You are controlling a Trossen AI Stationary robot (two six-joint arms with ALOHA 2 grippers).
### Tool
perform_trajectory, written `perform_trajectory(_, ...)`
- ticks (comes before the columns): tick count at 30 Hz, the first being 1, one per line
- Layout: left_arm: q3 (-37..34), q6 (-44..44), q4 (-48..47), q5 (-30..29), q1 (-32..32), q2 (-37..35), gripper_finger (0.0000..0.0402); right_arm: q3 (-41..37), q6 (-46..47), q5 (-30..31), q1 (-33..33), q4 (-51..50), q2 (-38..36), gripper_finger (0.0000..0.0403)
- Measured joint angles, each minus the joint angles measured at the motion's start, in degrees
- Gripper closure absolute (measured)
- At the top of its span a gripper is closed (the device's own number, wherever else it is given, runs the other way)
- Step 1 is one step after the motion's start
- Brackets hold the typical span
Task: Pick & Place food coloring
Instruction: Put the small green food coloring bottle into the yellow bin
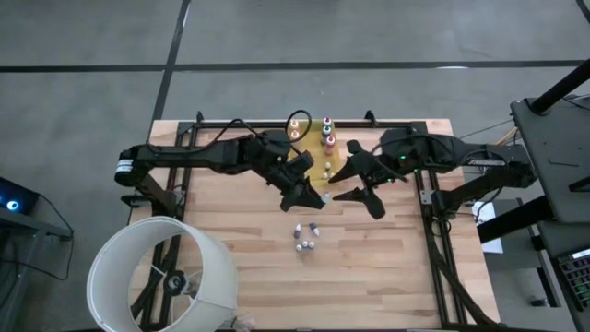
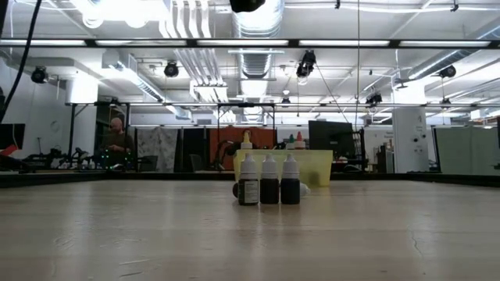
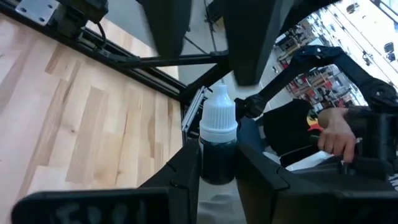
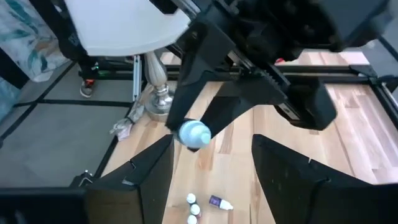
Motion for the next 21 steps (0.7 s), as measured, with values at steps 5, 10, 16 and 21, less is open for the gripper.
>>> perform_trajectory(5,0.0,0.2,0.0,0.0,0.2,0.0,0.0337,2.2,0.0,0.0,0.0,-0.3,3.2,0.0195)
perform_trajectory(10,0.0,0.2,-0.1,0.1,0.3,0.0,0.0337,3.9,0.3,-2.7,0.0,-2.3,4.8,0.0197)
perform_trajectory(16,0.0,0.4,0.0,0.1,0.5,0.0,0.0337,4.0,1.0,-4.2,0.0,-2.3,5.1,0.0198)
perform_trajectory(21,0.0,0.6,0.0,0.1,0.7,0.0,0.0337,4.0,1.1,-4.3,0.0,-2.3,5.2,0.0211)
